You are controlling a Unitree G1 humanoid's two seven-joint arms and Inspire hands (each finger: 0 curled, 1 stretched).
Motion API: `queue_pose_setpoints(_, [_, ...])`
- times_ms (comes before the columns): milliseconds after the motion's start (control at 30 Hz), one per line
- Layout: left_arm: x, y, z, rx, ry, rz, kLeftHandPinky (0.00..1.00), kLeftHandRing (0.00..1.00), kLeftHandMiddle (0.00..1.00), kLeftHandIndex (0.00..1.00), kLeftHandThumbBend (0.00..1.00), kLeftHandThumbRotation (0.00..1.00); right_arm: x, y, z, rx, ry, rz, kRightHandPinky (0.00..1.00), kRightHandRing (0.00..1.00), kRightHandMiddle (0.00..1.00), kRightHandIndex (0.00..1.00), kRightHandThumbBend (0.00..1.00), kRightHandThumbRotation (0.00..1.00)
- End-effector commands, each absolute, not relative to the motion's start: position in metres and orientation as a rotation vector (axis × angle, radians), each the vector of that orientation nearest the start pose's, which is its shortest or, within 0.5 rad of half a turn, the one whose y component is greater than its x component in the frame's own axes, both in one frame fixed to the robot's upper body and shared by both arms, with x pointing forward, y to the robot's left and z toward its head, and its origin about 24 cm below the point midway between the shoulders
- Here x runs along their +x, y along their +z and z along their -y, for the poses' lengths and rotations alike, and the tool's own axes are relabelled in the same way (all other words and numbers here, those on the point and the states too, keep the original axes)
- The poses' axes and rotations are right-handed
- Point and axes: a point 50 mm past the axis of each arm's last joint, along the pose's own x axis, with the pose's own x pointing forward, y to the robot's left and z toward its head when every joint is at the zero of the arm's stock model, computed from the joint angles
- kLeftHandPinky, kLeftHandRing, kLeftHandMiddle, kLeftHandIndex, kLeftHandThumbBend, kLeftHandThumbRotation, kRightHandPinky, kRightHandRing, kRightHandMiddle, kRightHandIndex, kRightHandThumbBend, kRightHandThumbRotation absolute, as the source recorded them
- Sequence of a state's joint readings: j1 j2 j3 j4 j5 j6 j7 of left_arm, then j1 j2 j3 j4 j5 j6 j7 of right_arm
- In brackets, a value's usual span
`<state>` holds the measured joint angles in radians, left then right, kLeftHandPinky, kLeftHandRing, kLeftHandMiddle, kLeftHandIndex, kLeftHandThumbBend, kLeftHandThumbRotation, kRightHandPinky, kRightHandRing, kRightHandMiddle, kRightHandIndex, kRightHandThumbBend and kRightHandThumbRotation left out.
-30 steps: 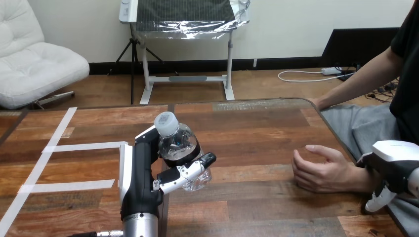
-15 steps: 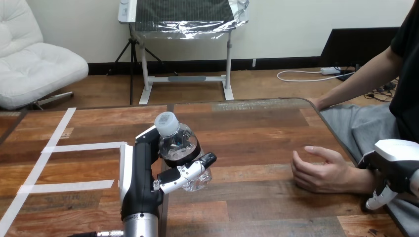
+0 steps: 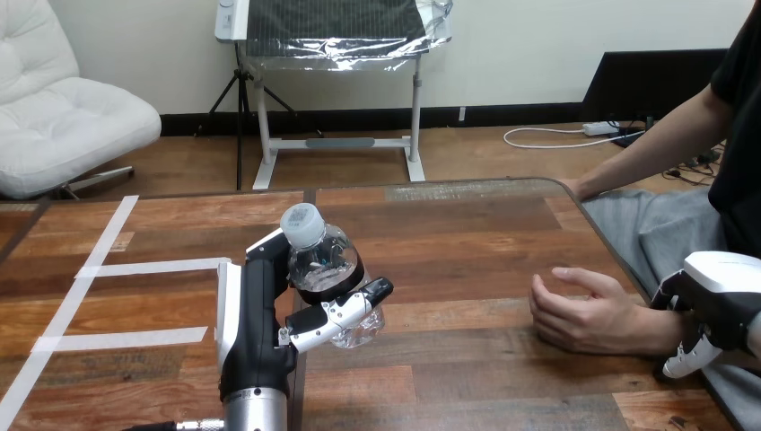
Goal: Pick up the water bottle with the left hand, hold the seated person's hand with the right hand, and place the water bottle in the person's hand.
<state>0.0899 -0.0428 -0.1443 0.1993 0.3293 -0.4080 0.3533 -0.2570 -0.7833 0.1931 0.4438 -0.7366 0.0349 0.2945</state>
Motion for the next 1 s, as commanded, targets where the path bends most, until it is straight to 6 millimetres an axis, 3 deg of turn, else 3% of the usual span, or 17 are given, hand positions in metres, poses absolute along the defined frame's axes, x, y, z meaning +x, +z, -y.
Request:
queue_pose_setpoints(0, [0.2327,0.0434,-0.1121,0.201,0.131,0.312,0.38,0.41,0.44,0.47,0.68,0.0,0.2993,0.0731,0.3025,-1.479,0.206,-0.397,0.45,0.52,0.58,0.65,0.75,0.0])
queue_pose_setpoints(967, [0.2324,0.0434,-0.1127,0.203,0.139,0.312,0.39,0.41,0.45,0.47,0.67,0.0,0.3011,0.0694,0.3003,-1.454,0.235,-0.376,0.47,0.52,0.58,0.6,0.75,0.0])
